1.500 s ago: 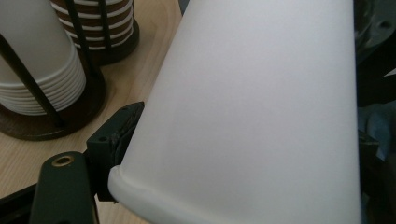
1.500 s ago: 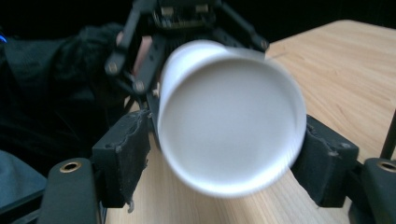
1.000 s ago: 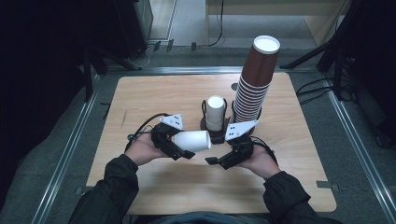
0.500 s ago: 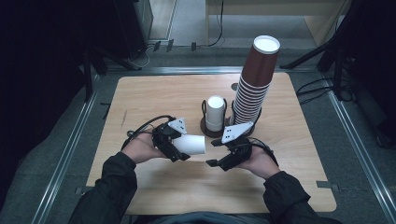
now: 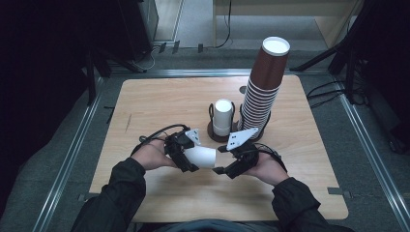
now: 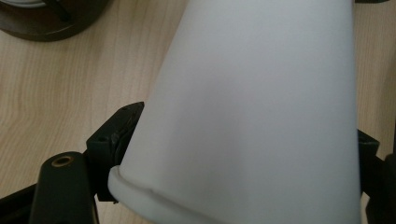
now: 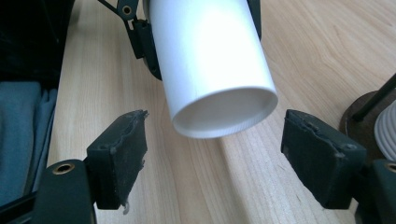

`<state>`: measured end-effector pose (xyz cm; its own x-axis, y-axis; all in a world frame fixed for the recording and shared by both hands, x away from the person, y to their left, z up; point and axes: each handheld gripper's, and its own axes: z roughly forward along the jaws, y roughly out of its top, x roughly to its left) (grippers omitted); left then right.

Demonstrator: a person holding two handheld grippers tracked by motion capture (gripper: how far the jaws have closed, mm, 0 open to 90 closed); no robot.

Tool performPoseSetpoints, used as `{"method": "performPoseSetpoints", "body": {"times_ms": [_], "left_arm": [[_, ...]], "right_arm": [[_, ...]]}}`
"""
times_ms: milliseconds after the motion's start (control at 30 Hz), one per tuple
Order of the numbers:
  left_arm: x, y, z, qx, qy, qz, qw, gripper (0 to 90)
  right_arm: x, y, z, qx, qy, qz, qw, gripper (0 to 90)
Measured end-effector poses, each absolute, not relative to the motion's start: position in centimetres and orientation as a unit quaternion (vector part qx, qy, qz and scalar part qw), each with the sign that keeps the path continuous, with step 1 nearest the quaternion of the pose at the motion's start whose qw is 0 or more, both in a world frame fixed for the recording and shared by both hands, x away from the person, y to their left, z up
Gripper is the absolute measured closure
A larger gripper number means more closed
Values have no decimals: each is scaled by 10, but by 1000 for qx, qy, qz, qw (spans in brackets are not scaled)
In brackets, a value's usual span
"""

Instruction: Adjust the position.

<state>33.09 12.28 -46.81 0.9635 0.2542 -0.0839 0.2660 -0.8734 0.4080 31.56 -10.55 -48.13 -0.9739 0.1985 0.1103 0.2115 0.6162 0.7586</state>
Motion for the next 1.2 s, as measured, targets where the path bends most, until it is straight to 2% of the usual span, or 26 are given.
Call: {"method": "performPoseSetpoints", "body": {"times_ms": [800, 933, 1200], "left_arm": [[321, 97, -475, 976, 112, -18, 185, 197], [320, 95, -474, 976, 111, -16, 185, 198], [319, 98, -473, 975, 112, -21, 190, 190]], "right_arm": [[311, -90, -490, -94, -917, -388, 4, 239], [310, -89, -491, -82, -920, -383, 1, 321], [308, -88, -489, -61, -922, -382, -10, 340]]}}
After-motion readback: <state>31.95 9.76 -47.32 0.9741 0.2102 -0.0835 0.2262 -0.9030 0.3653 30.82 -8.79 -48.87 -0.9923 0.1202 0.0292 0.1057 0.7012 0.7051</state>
